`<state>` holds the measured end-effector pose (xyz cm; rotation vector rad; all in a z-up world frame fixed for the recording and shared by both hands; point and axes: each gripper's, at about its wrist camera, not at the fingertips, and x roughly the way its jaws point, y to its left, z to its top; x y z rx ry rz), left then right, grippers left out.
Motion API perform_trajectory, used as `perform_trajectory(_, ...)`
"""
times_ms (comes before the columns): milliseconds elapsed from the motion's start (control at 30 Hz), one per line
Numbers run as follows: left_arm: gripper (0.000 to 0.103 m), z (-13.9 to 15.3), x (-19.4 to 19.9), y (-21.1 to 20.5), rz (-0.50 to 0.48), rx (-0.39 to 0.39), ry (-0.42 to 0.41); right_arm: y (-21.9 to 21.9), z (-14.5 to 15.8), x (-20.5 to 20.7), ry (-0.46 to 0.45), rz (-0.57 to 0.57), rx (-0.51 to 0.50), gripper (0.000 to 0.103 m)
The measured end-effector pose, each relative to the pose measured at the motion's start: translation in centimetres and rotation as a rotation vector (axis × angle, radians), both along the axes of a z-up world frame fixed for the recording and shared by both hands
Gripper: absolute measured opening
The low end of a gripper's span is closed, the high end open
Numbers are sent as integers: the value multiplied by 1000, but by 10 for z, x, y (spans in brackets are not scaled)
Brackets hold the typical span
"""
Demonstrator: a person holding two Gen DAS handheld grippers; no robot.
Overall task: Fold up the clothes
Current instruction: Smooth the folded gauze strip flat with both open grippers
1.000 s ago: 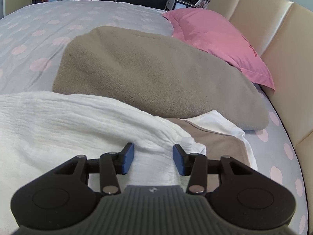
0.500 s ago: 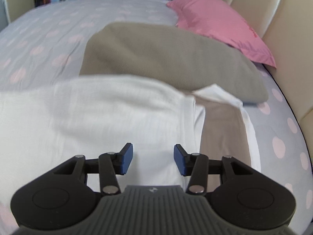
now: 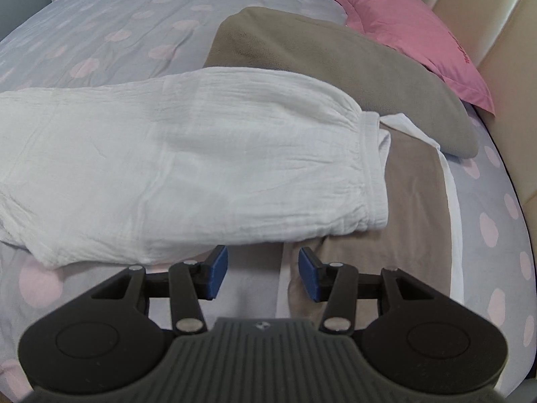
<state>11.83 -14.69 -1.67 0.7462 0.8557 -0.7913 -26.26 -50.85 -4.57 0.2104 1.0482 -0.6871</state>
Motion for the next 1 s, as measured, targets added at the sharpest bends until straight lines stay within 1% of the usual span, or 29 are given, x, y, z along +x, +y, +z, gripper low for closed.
perform_trajectory(67,43,-4,-7,3,-4,4,4,8,-3,-2,6,5,10,51)
perform_trajectory(267,43,-12,-20,14,-26,23,-6,38,-11,5,24,105,4,52)
perform_trajectory(333,43,-13,-23,17,-23,29,-11,44,-13,6,23,118,8,53)
perform_trajectory(567,44,-17,-35,16,-51,21,-9,49,-14,10,8,135,20,54)
perform_trajectory(767,44,-24,-40,5,-80,39,-15,51,-16,13,-4,150,30,54)
perform_trajectory(900,44,-28,-39,-6,-83,42,-12,30,-12,8,-36,77,51,54)
perform_trajectory(1000,44,-32,-38,-16,-91,43,-4,5,-7,0,-75,-13,81,54)
